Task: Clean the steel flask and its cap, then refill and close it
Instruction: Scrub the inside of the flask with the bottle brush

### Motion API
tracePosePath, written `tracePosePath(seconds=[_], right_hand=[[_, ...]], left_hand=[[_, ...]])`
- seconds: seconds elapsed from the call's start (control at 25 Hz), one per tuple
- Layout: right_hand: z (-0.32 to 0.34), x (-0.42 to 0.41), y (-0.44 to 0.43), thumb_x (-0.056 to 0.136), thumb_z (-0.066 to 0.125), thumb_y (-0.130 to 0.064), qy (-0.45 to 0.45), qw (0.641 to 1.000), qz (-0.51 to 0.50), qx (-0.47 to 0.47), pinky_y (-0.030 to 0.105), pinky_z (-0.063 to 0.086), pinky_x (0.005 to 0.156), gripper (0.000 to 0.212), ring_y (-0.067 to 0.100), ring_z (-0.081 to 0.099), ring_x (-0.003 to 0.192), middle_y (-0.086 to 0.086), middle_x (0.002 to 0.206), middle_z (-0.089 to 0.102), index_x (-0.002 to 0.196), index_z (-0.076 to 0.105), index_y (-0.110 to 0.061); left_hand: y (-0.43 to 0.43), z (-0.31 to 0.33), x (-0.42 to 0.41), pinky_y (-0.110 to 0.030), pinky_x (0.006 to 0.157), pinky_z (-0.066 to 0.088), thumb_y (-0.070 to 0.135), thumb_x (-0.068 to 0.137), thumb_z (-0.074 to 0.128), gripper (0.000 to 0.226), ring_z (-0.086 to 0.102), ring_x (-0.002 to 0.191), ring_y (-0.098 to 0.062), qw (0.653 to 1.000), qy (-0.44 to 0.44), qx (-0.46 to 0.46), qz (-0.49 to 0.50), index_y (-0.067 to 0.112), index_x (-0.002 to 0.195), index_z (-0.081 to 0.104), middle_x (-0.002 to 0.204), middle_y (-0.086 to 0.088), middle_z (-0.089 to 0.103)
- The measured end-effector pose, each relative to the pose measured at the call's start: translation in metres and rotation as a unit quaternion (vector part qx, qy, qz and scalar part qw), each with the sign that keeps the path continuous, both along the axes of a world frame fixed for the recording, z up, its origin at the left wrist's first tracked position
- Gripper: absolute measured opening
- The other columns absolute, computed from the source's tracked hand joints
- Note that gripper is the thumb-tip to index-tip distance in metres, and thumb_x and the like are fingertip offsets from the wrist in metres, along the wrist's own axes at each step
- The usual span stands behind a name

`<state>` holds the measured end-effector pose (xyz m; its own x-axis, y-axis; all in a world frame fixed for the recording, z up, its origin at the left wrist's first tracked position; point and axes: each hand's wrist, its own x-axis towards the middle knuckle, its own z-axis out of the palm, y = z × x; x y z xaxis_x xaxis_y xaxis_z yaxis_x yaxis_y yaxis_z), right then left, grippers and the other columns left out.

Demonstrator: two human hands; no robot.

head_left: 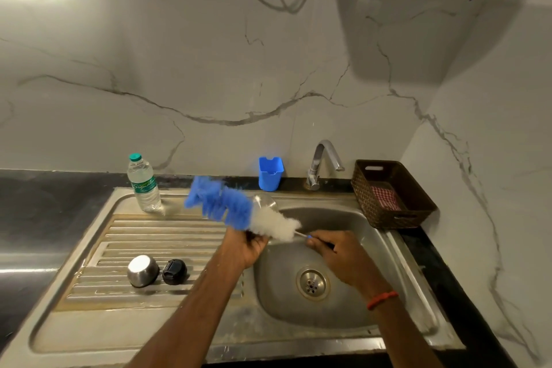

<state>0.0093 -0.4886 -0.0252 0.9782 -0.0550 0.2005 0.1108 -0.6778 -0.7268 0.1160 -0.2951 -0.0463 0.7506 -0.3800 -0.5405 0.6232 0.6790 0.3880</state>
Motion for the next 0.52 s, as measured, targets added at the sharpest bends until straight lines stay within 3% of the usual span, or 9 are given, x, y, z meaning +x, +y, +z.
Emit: tracePosePath(seconds=[0.08,0.16,0.24,0.4,0.52], right_hand=[[0.001,-0.007,-0.014,0.097,0.063,-0.025,0.014,0.999,-0.040,0.012,0.022,0.051,0.067,0.018,0.011,0.065,0.077,0.005,0.083,0.074,0.107,0.076,-0.018],[0.003,0.006,-0.010,0.098,0.061,-0.026,-0.005,0.996,-0.089,0.002,0.020,0.045,0.055,0.016,0.005,0.059,0.063,0.001,0.070,0.067,0.097,0.074,-0.018],[0.005,0.022,0.013,0.099,0.060,-0.029,-0.041,0.996,-0.077,-0.002,0.027,0.044,0.052,0.022,0.009,0.054,0.055,0.000,0.061,0.061,0.085,0.072,-0.016],[-0.011,0.009,0.027,0.098,0.062,-0.029,-0.057,0.998,-0.001,-0.014,0.032,0.050,0.060,0.020,0.011,0.059,0.061,-0.004,0.068,0.067,0.098,0.076,-0.014],[-0.009,0.007,0.004,0.098,0.061,-0.032,-0.036,0.997,-0.065,-0.014,0.041,0.052,0.063,0.023,0.015,0.061,0.060,0.001,0.069,0.068,0.098,0.075,-0.014]], left_hand=[[0.006,0.000,0.003,-0.045,0.075,0.064,0.041,0.092,0.070,0.057,0.076,0.092,-0.034,1.000,0.005,0.011,-0.006,0.004,0.133,0.059,0.106,-0.023,0.074],[-0.001,0.003,0.005,-0.046,0.077,0.064,0.042,0.081,0.079,0.062,0.074,0.099,-0.037,0.999,0.011,0.035,-0.016,0.004,0.126,0.062,0.114,-0.025,0.072],[-0.012,0.007,-0.001,-0.043,0.072,0.065,0.043,0.084,0.076,0.057,0.075,0.097,-0.035,0.998,0.009,0.056,-0.021,0.005,0.124,0.062,0.114,-0.024,0.072],[-0.008,0.003,-0.008,-0.044,0.067,0.065,0.038,0.100,0.058,0.051,0.076,0.085,-0.036,1.000,0.020,0.011,-0.006,0.003,0.137,0.056,0.107,-0.024,0.072],[-0.002,0.001,-0.001,-0.044,0.078,0.064,0.046,0.085,0.074,0.060,0.075,0.097,-0.037,0.999,0.026,0.029,-0.010,0.004,0.125,0.061,0.113,-0.024,0.073]])
